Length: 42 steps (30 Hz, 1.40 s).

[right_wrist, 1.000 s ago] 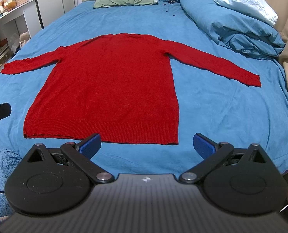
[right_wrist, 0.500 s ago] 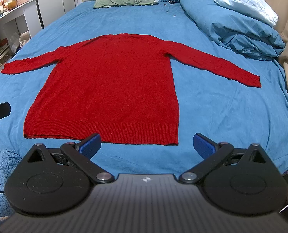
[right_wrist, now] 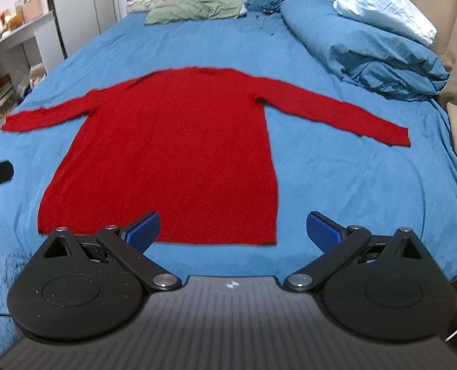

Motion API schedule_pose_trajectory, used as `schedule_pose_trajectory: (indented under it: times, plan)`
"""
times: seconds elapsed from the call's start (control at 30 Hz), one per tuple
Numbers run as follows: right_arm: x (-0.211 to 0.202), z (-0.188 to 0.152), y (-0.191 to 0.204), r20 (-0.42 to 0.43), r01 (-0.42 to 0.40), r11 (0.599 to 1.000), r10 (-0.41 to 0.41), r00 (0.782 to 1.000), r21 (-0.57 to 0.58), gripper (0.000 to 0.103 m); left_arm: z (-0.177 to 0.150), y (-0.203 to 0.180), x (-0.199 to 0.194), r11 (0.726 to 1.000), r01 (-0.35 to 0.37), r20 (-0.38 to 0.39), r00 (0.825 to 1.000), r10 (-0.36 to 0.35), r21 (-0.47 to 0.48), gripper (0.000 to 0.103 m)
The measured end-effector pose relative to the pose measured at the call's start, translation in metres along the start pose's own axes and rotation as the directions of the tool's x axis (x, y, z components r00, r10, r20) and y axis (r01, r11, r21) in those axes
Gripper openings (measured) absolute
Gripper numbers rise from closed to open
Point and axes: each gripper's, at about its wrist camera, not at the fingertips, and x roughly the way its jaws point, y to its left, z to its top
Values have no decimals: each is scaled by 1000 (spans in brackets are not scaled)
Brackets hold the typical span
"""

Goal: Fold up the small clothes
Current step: 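Reach the right tool to a sweater sleeve cuff and grasp it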

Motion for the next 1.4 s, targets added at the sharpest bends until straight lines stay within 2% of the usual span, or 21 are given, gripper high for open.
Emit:
schedule_pose_trajectory:
  times: [0.2, 0.3, 0.47, 0.63, 0.77, 0.93, 1.03, 1.1, 1.13, 1.23, 1.27, 1.37, 1.4]
  plan:
    - [6, 45, -54, 83, 25, 995, -33, 996, 92, 103, 71, -37, 19, 994, 34, 142, 989, -48, 100, 103]
    - [23, 64, -100, 109, 28, 980, -50, 993, 195, 103, 100, -64, 48, 987, 62, 169, 982, -87, 146, 103]
    - [85, 80, -180, 131, 59, 939, -109, 985, 338, 103, 131, -111, 130, 970, 172, 44, 982, -182, 173, 103]
    - [153, 77, -260, 150, 47, 867, -139, 979, 496, 103, 137, -161, 219, 960, 190, -58, 982, -182, 204, 103]
    - [202, 72, -299, 141, 119, 840, -226, 964, 529, 103, 137, -189, 293, 957, 228, -155, 967, -202, 178, 103]
    - [264, 60, -336, 132, 134, 788, -263, 956, 601, 103, 133, -221, 371, 960, 214, -222, 960, -172, 180, 103]
    - [295, 54, -356, 112, 150, 750, -287, 951, 644, 89, 127, -230, 413, 965, 205, -259, 953, -158, 163, 103]
    - [310, 49, -366, 112, 151, 719, -304, 946, 679, 75, 122, -231, 437, 968, 211, -289, 943, -166, 132, 103]
    - [315, 47, -369, 120, 152, 708, -319, 940, 690, 72, 120, -231, 447, 971, 209, -305, 938, -166, 115, 103]
    - [328, 50, -371, 132, 189, 707, -372, 919, 681, 60, 112, -230, 476, 980, 190, -361, 919, -158, 55, 103]
    - [331, 52, -369, 130, 207, 710, -388, 912, 673, 52, 109, -228, 481, 981, 188, -362, 919, -158, 48, 103]
    - [336, 60, -369, 108, 254, 709, -423, 900, 658, 27, 106, -230, 481, 979, 191, -326, 932, -156, 77, 103]
    - [336, 62, -371, 106, 258, 709, -426, 899, 657, 25, 106, -230, 483, 978, 190, -330, 932, -152, 87, 103]
